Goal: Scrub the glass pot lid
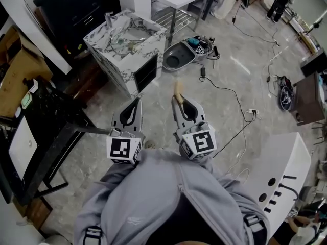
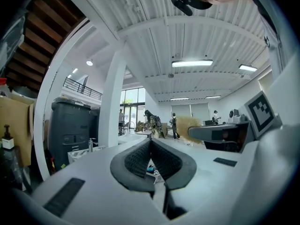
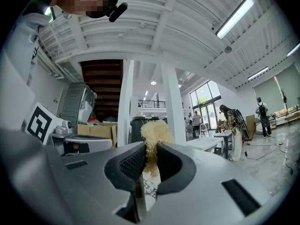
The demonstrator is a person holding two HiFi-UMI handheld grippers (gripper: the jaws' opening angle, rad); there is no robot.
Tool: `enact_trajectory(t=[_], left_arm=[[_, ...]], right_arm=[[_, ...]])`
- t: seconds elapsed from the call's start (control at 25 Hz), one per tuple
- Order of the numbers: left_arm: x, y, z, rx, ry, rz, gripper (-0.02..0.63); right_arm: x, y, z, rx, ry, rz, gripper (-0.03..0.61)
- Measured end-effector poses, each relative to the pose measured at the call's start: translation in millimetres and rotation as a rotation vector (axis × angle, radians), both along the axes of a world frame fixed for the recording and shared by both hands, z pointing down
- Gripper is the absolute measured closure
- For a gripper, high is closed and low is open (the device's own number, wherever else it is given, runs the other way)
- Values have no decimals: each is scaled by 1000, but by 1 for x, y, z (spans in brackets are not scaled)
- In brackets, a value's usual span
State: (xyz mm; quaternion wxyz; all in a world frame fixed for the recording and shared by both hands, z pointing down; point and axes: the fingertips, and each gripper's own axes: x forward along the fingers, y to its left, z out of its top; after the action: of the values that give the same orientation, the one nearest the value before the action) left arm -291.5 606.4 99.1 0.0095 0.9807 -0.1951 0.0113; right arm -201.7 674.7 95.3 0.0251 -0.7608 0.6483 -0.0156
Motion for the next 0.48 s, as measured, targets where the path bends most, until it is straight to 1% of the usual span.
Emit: enact_trajectory(t=[0.2,0.48], left_arm=[[3,-42,11,-18,1,-14,598],[-8,-83,17,-42,7,-59,598]], right_arm=[[10,-40,14,-18,-20,4,523],[11,-89,16,-20,-20,-45,523]])
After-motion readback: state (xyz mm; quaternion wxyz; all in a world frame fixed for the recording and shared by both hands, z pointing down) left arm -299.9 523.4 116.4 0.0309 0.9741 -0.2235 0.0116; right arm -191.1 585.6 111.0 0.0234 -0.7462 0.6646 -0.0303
